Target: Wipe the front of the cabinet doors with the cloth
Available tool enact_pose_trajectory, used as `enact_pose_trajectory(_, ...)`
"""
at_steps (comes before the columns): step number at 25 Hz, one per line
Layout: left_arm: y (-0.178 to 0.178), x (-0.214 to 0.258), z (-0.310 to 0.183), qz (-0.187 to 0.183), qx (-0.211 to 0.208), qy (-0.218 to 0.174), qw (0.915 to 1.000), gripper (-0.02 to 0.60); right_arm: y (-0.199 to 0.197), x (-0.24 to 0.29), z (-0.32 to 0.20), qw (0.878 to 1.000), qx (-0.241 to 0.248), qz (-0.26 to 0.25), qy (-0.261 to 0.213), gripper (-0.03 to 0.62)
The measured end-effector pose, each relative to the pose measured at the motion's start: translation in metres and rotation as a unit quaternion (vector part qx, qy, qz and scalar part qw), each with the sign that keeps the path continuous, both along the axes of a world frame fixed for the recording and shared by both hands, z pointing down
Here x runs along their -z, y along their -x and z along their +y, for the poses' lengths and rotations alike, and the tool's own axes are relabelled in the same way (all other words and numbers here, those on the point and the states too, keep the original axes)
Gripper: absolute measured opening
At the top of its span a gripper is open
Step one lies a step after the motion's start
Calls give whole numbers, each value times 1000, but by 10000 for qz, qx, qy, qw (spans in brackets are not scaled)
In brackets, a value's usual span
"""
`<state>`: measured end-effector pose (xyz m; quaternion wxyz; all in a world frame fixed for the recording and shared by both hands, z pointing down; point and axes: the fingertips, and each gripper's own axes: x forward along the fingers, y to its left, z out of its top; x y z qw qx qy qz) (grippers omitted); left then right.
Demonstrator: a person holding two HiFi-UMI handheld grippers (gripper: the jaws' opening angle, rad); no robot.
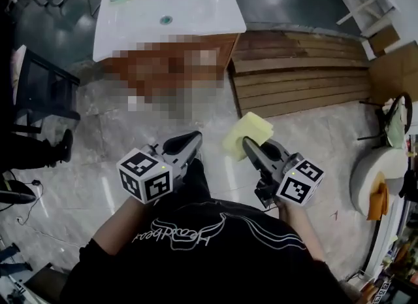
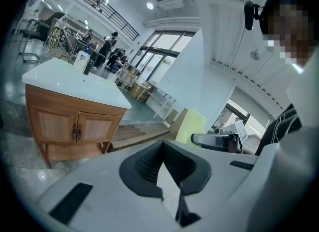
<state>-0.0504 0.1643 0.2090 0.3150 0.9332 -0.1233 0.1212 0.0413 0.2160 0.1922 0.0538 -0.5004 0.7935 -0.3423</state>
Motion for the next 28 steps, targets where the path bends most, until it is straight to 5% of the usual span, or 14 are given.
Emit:
enact_pose_trajectory(7,-6,-45,-104,-114,290,496,9983,6,-13,-33,-117,9984,229,92,504,41)
enact_pose_trajectory(14,-10,-73,-158,-273,319,529,9977,6,-10,-48,-189,9956,647,497,472,41)
enact_pose_trajectory(28,-19,-145,-219,-197,1681,749,9827,6,-26,-148,-271,9859,1514,431,561,41)
